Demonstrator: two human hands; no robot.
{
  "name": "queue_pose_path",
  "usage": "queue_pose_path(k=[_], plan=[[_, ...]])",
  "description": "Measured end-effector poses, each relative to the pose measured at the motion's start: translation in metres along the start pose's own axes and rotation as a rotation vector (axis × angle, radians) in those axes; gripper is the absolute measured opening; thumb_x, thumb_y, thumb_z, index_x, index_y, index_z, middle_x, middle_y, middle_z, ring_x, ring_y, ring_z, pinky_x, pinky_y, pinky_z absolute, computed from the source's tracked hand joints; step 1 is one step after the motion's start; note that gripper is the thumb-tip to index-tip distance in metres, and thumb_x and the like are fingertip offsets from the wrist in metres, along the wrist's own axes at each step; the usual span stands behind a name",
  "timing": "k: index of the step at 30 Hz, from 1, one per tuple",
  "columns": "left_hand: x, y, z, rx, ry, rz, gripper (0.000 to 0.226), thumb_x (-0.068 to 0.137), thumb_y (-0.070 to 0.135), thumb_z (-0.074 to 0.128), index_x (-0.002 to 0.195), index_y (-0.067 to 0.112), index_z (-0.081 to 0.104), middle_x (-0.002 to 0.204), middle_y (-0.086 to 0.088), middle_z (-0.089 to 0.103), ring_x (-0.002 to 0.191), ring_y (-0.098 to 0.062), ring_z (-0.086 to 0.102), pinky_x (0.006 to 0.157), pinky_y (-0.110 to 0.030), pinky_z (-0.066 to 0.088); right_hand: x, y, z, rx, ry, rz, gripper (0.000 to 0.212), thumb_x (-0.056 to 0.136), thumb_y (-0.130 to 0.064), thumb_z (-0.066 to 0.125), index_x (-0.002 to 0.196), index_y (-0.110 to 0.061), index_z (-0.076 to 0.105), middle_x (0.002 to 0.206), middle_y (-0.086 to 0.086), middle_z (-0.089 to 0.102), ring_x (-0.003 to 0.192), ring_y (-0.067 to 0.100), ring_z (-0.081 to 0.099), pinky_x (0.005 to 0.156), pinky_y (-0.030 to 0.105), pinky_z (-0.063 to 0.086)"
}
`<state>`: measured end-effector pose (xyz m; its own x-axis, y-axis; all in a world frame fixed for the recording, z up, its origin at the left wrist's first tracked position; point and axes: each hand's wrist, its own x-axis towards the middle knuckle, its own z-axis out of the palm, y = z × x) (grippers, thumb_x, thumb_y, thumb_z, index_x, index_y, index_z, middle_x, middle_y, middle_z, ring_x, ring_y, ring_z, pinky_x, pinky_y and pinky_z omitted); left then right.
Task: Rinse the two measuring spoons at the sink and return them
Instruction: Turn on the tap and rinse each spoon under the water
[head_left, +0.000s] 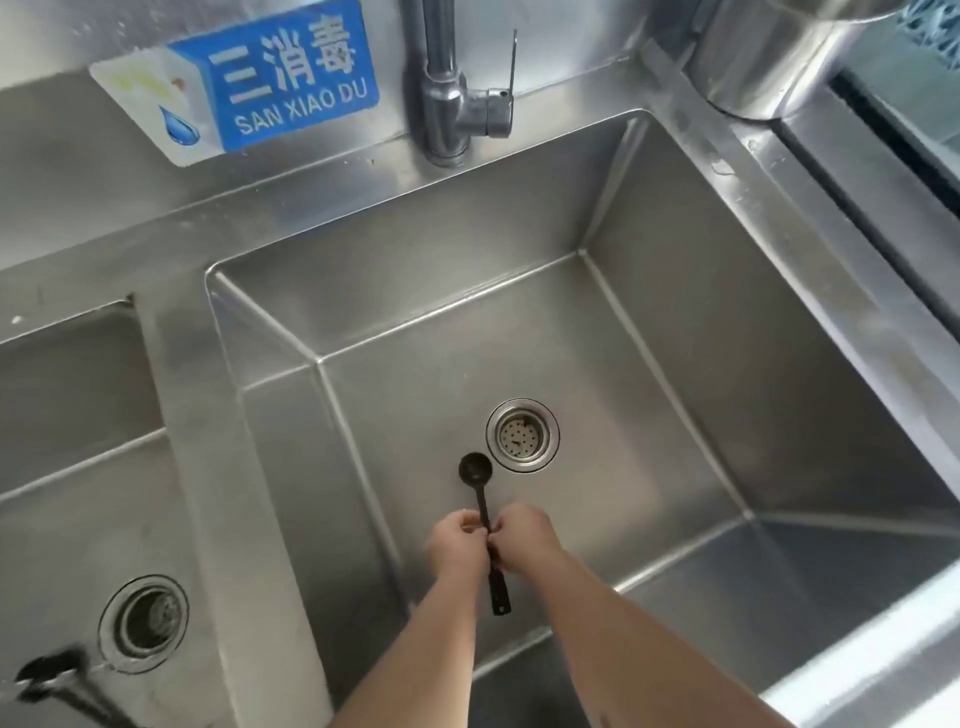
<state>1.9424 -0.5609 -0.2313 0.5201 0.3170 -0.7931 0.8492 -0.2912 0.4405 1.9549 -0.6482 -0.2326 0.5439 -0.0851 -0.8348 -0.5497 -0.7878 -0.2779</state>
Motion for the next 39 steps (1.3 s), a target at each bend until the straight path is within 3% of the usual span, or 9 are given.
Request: queue_pose_path(k=[5, 10, 16, 19, 23, 27, 31, 36, 39], plan=[[0.004, -0.003, 0.001, 0.023, 0.036, -0.058, 0.023, 0.075, 0.004, 0.063, 0.084, 0.022, 0.075, 0.093, -0.005, 0.076, 0.089, -0.02, 0.067, 0.071, -0.02, 0.043, 0.007, -0.002, 0.007, -0.055, 0.049, 0.034, 0.024, 0.081, -0.023, 0.062, 0.094, -0.005, 0.072, 0.099, 0.017, 0.072, 0.096, 0.033, 0.067, 0.074, 0.031, 0.051], [-0.01, 0.015, -0.011, 0.093, 0.033, -0.024, 0.044, 0.081, 0.008, 0.059, 0.126, 0.013, 0.062, 0.127, -0.009, 0.065, 0.12, -0.026, 0.057, 0.097, -0.028, 0.041, -0.011, -0.01, -0.012, -0.088, 0.045, 0.025, 0.021, 0.08, -0.023, 0.064, 0.089, -0.005, 0.07, 0.097, 0.018, 0.072, 0.095, 0.033, 0.067, 0.069, 0.03, 0.047], [-0.061, 0.072, -0.069, 0.188, -0.138, 0.29, 0.041, 0.086, 0.024, 0.053, 0.127, 0.02, 0.055, 0.135, -0.011, 0.055, 0.125, -0.029, 0.051, 0.097, -0.029, 0.04, -0.089, -0.054, -0.056, -0.111, 0.203, -0.219, 0.021, 0.083, -0.012, 0.049, 0.101, -0.02, 0.056, 0.105, 0.006, 0.066, 0.101, 0.029, 0.064, 0.073, 0.031, 0.049], [-0.091, 0.082, -0.127, 0.358, -0.093, 0.508, 0.062, 0.089, 0.035, 0.048, 0.148, 0.028, 0.03, 0.162, -0.003, 0.016, 0.147, -0.02, 0.018, 0.114, -0.037, 0.022, -0.141, -0.083, -0.064, -0.281, 0.259, -0.316, 0.063, 0.082, -0.027, 0.057, 0.14, -0.021, 0.032, 0.154, 0.009, 0.026, 0.143, 0.029, 0.026, 0.108, 0.048, 0.036], [-0.124, 0.063, -0.218, 0.374, 0.012, 0.732, 0.062, 0.093, 0.042, 0.047, 0.149, 0.033, 0.024, 0.163, 0.005, 0.006, 0.149, -0.015, 0.007, 0.116, -0.038, 0.021, -0.204, -0.143, -0.05, -0.316, 0.388, -0.45, 0.072, 0.093, -0.029, 0.046, 0.153, -0.026, 0.007, 0.164, 0.004, -0.006, 0.15, 0.025, -0.006, 0.118, 0.049, 0.013], [-0.134, 0.009, -0.31, 0.3, 0.107, 0.741, 0.057, 0.094, 0.038, 0.048, 0.148, 0.027, 0.032, 0.161, 0.001, 0.019, 0.147, -0.014, 0.016, 0.117, -0.033, 0.02, -0.246, -0.209, 0.013, -0.265, 0.417, -0.661, 0.066, 0.092, -0.022, 0.046, 0.151, -0.027, 0.019, 0.164, 0.004, 0.008, 0.15, 0.022, 0.006, 0.118, 0.045, 0.02], [-0.116, -0.082, -0.382, 0.239, 0.096, 0.52, 0.057, 0.093, 0.041, 0.046, 0.147, 0.027, 0.034, 0.157, 0.003, 0.03, 0.143, -0.015, 0.029, 0.116, -0.035, 0.025, -0.25, -0.253, 0.113, -0.303, 0.222, -0.695, 0.062, 0.09, -0.029, 0.051, 0.148, -0.029, 0.03, 0.162, 0.002, 0.022, 0.146, 0.022, 0.023, 0.115, 0.037, 0.028], [-0.071, -0.183, -0.429, 0.194, 0.041, 0.262, 0.048, 0.082, 0.031, 0.047, 0.129, 0.04, 0.045, 0.121, 0.004, 0.065, 0.096, -0.016, 0.065, 0.075, -0.029, 0.047, -0.219, -0.278, 0.234, -0.304, -0.022, -0.525, 0.043, 0.082, -0.036, 0.054, 0.125, -0.032, 0.052, 0.126, 0.002, 0.063, 0.108, 0.025, 0.062, 0.085, 0.038, 0.054], [-0.036, -0.226, -0.443, 0.202, 0.008, 0.216, 0.016, 0.078, 0.029, 0.044, 0.088, 0.039, 0.051, 0.083, 0.007, 0.065, 0.068, -0.01, 0.061, 0.06, -0.033, 0.05, -0.19, -0.29, 0.292, -0.362, -0.094, -0.458, 0.031, 0.084, -0.033, 0.055, 0.114, -0.029, 0.058, 0.113, 0.002, 0.066, 0.103, 0.026, 0.063, 0.084, 0.042, 0.055]])
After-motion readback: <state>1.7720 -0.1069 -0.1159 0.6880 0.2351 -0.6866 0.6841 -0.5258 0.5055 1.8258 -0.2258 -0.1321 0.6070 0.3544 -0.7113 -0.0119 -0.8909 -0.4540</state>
